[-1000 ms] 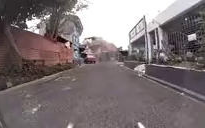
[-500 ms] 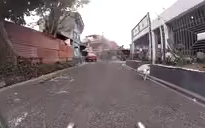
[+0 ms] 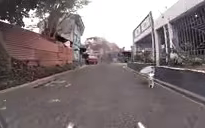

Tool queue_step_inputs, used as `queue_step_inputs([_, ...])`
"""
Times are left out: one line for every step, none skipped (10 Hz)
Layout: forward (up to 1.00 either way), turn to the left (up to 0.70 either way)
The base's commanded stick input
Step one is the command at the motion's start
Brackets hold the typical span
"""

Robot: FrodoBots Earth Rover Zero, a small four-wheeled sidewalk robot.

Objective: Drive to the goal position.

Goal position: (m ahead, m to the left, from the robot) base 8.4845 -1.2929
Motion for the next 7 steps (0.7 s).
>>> queue_step_inputs([0.7, 0.0])
queue_step_inputs([0.7, 0.0])
queue_step_inputs([0.7, 0.0])
queue_step_inputs([0.7, 0.0])
queue_step_inputs([0.7, 0.0])
queue_step_inputs([0.7, -0.04])
queue_step_inputs([0.7, -0.1])
